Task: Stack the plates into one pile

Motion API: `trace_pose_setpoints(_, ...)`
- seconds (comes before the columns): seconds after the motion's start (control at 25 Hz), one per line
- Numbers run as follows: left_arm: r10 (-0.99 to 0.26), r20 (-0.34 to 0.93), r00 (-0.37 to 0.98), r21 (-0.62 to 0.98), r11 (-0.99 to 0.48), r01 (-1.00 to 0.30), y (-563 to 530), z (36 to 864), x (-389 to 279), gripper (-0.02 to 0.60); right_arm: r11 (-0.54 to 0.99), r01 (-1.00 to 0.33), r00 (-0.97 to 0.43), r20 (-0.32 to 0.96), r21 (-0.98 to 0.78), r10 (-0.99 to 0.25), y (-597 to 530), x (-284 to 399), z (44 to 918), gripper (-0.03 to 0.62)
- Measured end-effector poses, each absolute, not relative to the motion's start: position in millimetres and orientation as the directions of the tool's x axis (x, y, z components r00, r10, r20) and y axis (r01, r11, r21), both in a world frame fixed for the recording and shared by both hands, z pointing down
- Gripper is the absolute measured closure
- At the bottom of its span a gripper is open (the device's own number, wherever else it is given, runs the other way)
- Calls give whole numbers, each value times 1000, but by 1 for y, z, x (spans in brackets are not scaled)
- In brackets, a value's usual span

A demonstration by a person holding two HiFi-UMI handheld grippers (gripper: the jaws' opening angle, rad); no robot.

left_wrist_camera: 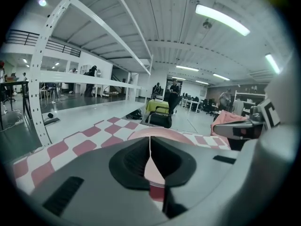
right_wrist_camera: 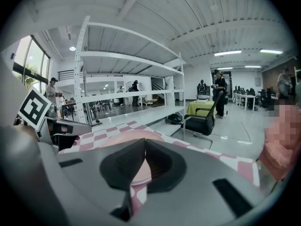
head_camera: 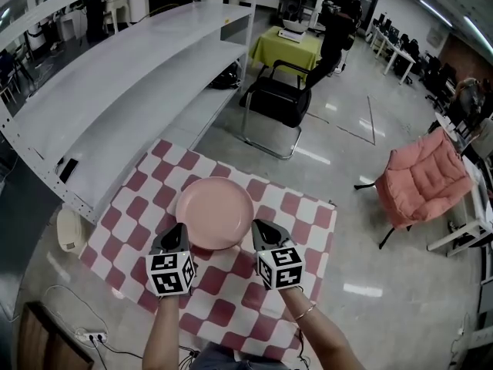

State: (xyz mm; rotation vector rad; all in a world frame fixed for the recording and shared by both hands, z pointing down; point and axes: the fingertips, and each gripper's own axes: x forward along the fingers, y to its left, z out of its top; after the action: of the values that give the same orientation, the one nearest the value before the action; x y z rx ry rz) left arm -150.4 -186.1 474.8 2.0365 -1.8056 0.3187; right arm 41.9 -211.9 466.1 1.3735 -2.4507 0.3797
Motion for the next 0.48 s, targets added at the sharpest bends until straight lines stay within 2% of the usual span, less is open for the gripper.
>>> trace_pose_setpoints(0.48,-931,347,114,110,-80,-991,-140,440,-127,565,543,-833,-549,281,-106,-787,-167,63,430,583)
